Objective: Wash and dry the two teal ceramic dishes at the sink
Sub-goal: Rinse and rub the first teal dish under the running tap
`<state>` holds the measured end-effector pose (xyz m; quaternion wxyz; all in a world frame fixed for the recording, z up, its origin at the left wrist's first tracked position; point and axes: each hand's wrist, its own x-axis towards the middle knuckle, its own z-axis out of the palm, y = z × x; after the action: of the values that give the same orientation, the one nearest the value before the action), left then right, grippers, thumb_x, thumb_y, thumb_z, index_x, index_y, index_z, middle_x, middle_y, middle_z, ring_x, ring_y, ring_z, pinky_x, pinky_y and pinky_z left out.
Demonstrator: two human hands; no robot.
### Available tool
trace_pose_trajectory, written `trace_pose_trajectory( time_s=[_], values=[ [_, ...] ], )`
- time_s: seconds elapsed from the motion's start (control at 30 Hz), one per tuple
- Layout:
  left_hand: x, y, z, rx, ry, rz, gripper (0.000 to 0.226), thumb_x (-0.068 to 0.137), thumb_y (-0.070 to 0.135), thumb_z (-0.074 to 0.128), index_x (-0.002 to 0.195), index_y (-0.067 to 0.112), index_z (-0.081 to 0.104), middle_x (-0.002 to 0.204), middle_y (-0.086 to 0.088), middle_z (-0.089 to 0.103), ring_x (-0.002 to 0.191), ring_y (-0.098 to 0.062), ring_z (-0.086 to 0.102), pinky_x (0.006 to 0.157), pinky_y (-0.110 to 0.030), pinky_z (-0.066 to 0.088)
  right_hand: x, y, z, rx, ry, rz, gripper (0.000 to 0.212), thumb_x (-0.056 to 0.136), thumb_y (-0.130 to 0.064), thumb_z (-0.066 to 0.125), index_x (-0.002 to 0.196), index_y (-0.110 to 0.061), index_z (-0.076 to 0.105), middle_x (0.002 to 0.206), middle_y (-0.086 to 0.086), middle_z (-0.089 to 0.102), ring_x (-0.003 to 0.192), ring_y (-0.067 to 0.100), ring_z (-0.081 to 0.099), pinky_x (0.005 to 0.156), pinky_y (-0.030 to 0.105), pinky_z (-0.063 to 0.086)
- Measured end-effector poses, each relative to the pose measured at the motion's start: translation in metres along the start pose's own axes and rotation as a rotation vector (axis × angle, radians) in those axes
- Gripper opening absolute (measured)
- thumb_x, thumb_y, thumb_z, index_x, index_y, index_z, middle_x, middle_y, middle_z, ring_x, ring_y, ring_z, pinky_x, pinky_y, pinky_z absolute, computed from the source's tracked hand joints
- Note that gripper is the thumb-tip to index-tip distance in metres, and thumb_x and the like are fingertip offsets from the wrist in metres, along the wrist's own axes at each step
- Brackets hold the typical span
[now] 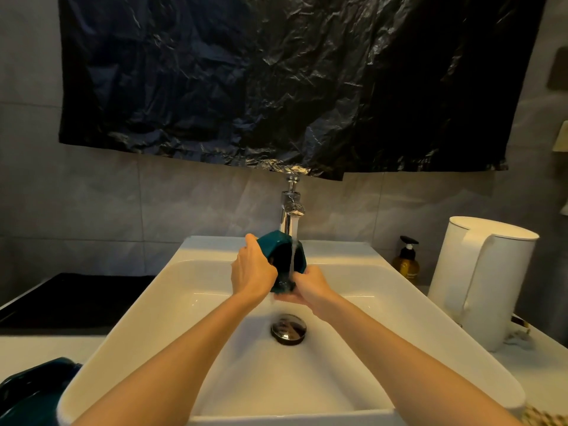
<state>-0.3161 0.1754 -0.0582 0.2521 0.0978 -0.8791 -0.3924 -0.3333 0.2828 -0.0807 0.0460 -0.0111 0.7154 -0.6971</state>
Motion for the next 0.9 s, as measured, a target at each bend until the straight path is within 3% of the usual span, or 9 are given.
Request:
trace_pose_trajectory(
  time_s=[0.13, 0.27, 0.37, 0.47, 0.53, 0.6, 0.7, 0.8, 0.9],
  values=[
    [-0.002, 0.001, 0.001, -0.011, -0.013, 0.044, 0.040, 0.081, 0.004, 0.063, 0.110, 0.014, 0.039, 0.111, -0.010, 0.057, 0.098, -0.028, 0.057, 0.076, -0.035, 0.052, 0.002, 0.000, -0.001, -0.078, 0.127, -0.039, 0.006, 0.094, -0.010, 0.055, 0.096, -0.009, 0.060, 0.108, 0.016, 0.067, 0.087, 0.033, 0.068, 0.062, 0.034, 0.060],
    [0.007, -0.007, -0.003, -0.091, -0.050, 0.001, 0.038, 0.083, 0.001, 0.059, 0.115, 0.015, 0.043, 0.111, -0.008, 0.058, 0.098, -0.028, 0.054, 0.078, -0.037, 0.050, -0.002, -0.007, -0.011, -0.078, -0.194, 0.033, 0.029, 0.095, 0.001, 0.041, 0.121, -0.006, 0.050, 0.122, 0.018, 0.059, 0.109, 0.032, 0.060, 0.074, 0.036, 0.058],
    [0.016, -0.016, -0.007, -0.258, -0.080, 0.001, 0.036, 0.084, -0.005, 0.055, 0.108, 0.022, 0.048, 0.107, -0.004, 0.059, 0.099, -0.024, 0.053, 0.085, -0.037, 0.049, -0.004, -0.013, -0.019, -0.074, -0.309, 0.044, 0.041, 0.090, 0.001, 0.047, 0.130, -0.007, 0.042, 0.120, 0.016, 0.057, 0.105, 0.028, 0.059, 0.079, 0.041, 0.057],
    [0.018, -0.019, -0.006, -0.474, -0.146, 0.079, 0.029, 0.085, 0.002, 0.062, 0.102, 0.022, 0.051, 0.099, 0.000, 0.061, 0.098, -0.021, 0.057, 0.082, -0.033, 0.050, -0.005, -0.017, -0.020, -0.009, -0.227, -0.019, 0.034, 0.094, -0.010, 0.053, 0.125, -0.017, 0.041, 0.125, 0.011, 0.052, 0.108, 0.030, 0.058, 0.070, 0.044, 0.059],
    [0.014, -0.016, -0.005, -0.534, -0.212, 0.165, 0.023, 0.087, 0.006, 0.063, 0.103, 0.019, 0.051, 0.098, 0.000, 0.061, 0.094, -0.016, 0.058, 0.074, -0.022, 0.048, -0.007, -0.018, -0.018, -0.109, -0.117, -0.117, 0.028, 0.098, -0.022, 0.049, 0.124, -0.023, 0.041, 0.128, 0.005, 0.047, 0.111, 0.030, 0.054, 0.058, 0.042, 0.059],
    [0.013, -0.013, 0.000, -0.527, -0.262, 0.180, 0.022, 0.091, 0.005, 0.056, 0.108, 0.017, 0.048, 0.103, -0.002, 0.060, 0.099, -0.018, 0.057, 0.076, -0.022, 0.049, -0.006, -0.016, -0.019, -0.198, -0.005, -0.199, 0.027, 0.098, -0.027, 0.048, 0.124, -0.022, 0.042, 0.126, 0.004, 0.047, 0.104, 0.029, 0.054, 0.052, 0.041, 0.058],
    [0.014, -0.010, 0.007, -0.518, -0.280, 0.051, 0.028, 0.092, 0.008, 0.053, 0.115, 0.018, 0.041, 0.113, -0.008, 0.055, 0.104, -0.022, 0.054, 0.084, -0.032, 0.049, -0.003, -0.012, -0.021, -0.294, 0.136, -0.265, 0.022, 0.093, -0.012, 0.049, 0.114, -0.016, 0.043, 0.118, 0.007, 0.050, 0.092, 0.031, 0.059, 0.052, 0.046, 0.058],
    [0.017, -0.005, 0.009, -0.483, -0.268, -0.219, 0.038, 0.085, 0.017, 0.066, 0.111, 0.016, 0.037, 0.108, -0.010, 0.052, 0.101, -0.023, 0.054, 0.085, -0.035, 0.050, -0.001, -0.009, -0.022, -0.386, 0.269, -0.293, 0.026, 0.088, -0.001, 0.048, 0.108, -0.014, 0.041, 0.114, 0.008, 0.052, 0.096, 0.034, 0.060, 0.059, 0.048, 0.059],
    [0.011, 0.007, -0.002, -0.736, -0.454, -0.486, 0.015, 0.087, 0.013, 0.063, 0.095, 0.003, 0.056, 0.087, -0.009, 0.057, 0.086, -0.017, 0.055, 0.084, -0.029, 0.050, 0.001, -0.008, -0.027, -0.484, 0.392, -0.346, 0.024, 0.089, -0.001, 0.049, 0.106, -0.015, 0.039, 0.113, 0.009, 0.054, 0.094, 0.023, 0.054, 0.074, 0.037, 0.050]
  ],
)
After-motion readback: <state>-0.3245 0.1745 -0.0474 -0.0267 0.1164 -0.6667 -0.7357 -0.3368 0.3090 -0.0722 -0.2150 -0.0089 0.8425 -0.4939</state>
